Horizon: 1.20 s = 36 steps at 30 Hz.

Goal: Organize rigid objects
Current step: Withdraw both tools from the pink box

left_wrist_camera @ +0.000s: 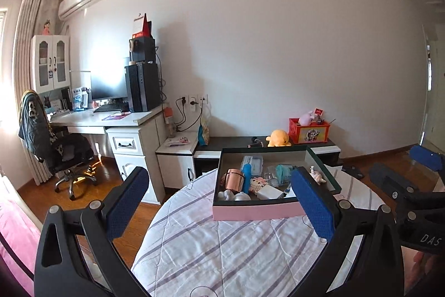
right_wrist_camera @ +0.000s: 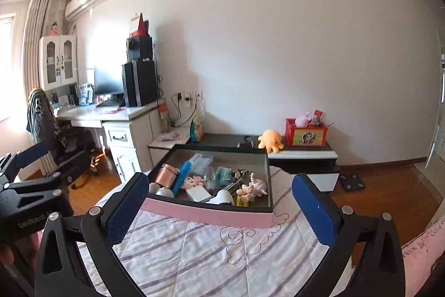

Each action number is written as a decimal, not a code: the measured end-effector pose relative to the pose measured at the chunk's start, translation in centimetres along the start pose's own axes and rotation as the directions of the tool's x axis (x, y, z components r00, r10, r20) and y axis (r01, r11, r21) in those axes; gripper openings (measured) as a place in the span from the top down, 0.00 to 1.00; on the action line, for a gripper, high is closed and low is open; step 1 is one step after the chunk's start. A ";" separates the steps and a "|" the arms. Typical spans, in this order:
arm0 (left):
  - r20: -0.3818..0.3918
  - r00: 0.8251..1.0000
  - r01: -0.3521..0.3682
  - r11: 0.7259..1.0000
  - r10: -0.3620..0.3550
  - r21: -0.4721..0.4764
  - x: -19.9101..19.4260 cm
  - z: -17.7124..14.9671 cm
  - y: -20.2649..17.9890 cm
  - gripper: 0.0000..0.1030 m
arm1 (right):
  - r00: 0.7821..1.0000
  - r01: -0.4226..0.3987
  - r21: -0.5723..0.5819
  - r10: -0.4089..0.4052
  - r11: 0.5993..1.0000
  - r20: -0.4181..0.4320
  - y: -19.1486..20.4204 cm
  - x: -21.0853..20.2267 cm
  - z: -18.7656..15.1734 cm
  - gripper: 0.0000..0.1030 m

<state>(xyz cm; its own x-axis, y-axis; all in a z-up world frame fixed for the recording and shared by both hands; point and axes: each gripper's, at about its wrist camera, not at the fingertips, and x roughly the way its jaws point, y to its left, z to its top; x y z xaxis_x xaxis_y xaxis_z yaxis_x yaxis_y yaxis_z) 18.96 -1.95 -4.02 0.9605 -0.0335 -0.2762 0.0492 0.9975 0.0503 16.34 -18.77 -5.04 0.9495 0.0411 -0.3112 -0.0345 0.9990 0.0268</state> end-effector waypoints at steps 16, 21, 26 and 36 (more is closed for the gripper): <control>0.159 0.987 0.004 1.000 -0.001 -0.020 -13.7 -0.6 1.3 0.00 | 0.994 0.031 -0.011 -0.030 0.999 0.103 2.8 -13.3 -0.8 0.00; 0.185 0.983 -0.004 1.000 0.007 -0.020 -16.1 -0.5 1.5 0.00 | 0.988 0.058 -0.031 -0.053 0.998 0.145 3.6 -15.7 -0.8 0.00; 0.211 0.977 -0.008 1.000 0.013 -0.023 -17.8 -0.2 1.6 0.00 | 0.983 0.069 -0.039 -0.061 0.997 0.174 4.1 -17.4 -0.5 0.00; 0.232 0.973 0.000 1.000 0.006 -0.026 -19.1 0.1 1.7 0.00 | 0.973 0.107 -0.046 -0.095 0.993 0.209 4.5 -19.0 -0.2 0.00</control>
<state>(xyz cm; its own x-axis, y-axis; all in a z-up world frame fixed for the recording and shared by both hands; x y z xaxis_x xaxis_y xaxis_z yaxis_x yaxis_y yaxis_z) 0.71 0.38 1.43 0.9981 -0.0414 -0.0457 0.0425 0.9988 0.0251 -1.86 -15.04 0.83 0.9926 -0.0583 -0.1066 0.0531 0.9973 -0.0505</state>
